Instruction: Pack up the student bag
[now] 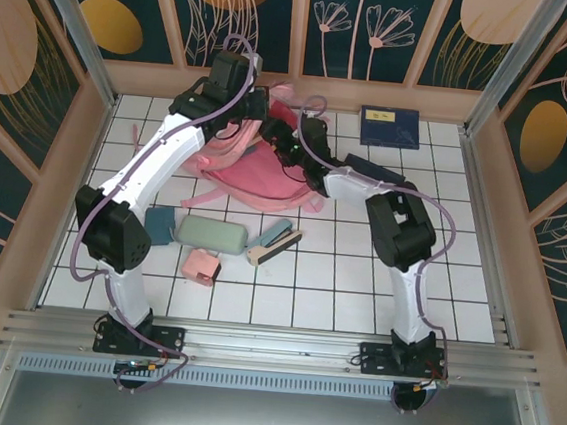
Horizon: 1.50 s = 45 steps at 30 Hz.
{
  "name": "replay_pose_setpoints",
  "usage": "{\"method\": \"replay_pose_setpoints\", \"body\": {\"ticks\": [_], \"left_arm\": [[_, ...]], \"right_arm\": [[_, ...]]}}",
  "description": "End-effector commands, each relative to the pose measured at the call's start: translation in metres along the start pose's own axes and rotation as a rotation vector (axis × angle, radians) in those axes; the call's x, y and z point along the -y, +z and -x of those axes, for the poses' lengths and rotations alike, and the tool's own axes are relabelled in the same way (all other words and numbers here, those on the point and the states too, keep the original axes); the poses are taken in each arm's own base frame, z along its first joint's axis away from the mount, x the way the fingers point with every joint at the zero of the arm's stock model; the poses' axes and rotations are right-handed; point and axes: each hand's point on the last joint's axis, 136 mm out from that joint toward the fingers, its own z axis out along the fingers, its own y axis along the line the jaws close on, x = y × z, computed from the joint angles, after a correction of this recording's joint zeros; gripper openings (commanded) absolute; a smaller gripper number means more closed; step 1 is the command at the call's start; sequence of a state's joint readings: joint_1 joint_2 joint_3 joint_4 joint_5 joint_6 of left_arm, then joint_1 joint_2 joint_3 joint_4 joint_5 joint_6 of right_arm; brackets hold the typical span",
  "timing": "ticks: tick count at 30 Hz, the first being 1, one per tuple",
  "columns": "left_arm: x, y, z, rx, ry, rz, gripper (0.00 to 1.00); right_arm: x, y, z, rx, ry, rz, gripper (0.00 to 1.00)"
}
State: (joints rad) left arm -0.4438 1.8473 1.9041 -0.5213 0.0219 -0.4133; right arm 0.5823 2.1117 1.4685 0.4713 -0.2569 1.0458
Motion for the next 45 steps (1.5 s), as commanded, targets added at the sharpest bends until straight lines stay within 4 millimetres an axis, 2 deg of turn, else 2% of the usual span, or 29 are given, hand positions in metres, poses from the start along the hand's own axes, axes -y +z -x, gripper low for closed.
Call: {"method": "replay_pose_setpoints", "body": {"ticks": [1,3,7,10,14,17,20,23,26,30,34,38,41,45], "left_arm": [[0.014,-0.036,0.045,0.160,-0.018,-0.060,0.00],[0.012,-0.035,0.041,0.154,-0.022,-0.060,0.00],[0.009,-0.022,0.026,0.117,-0.028,-0.068,0.00],[0.003,-0.005,0.011,0.079,-0.032,-0.054,0.00],[0.003,0.021,-0.007,0.030,-0.063,-0.082,0.00],[0.006,0.038,-0.020,-0.005,-0.090,-0.118,0.00],[0.008,0.050,-0.032,-0.029,-0.119,-0.147,0.00],[0.007,0.058,-0.045,-0.057,-0.137,-0.160,0.00],[0.003,0.061,-0.054,-0.070,-0.147,-0.158,0.00],[0.002,0.065,-0.067,-0.101,-0.161,-0.167,0.00],[0.000,0.069,-0.078,-0.125,-0.171,-0.174,0.00],[-0.001,0.069,-0.079,-0.128,-0.167,-0.169,0.00],[0.000,0.068,-0.079,-0.128,-0.166,-0.172,0.00],[0.000,0.070,-0.083,-0.139,-0.176,-0.176,0.00]], "right_arm": [[-0.046,-0.043,0.027,0.081,-0.117,0.117,0.77],[-0.052,-0.066,0.022,0.082,-0.173,0.111,0.76],[-0.035,-0.117,0.050,0.148,-0.227,0.021,0.73],[0.002,-0.162,0.079,0.231,-0.239,-0.164,0.74],[0.067,-0.223,0.121,0.307,-0.189,-0.419,0.74],[0.111,-0.251,0.148,0.303,-0.187,-0.580,0.74],[0.155,-0.267,0.172,0.293,-0.142,-0.687,0.75],[0.185,-0.270,0.190,0.282,-0.119,-0.717,0.76],[0.212,-0.264,0.205,0.246,-0.078,-0.697,0.76],[0.236,-0.241,0.216,0.151,-0.085,-0.686,0.78],[0.261,-0.225,0.222,0.106,-0.088,-0.721,0.79],[0.276,-0.208,0.214,0.041,-0.073,-0.692,0.79],[0.283,-0.198,0.194,-0.021,-0.060,-0.685,0.78],[0.287,-0.196,0.164,-0.068,-0.033,-0.681,0.78]]}}
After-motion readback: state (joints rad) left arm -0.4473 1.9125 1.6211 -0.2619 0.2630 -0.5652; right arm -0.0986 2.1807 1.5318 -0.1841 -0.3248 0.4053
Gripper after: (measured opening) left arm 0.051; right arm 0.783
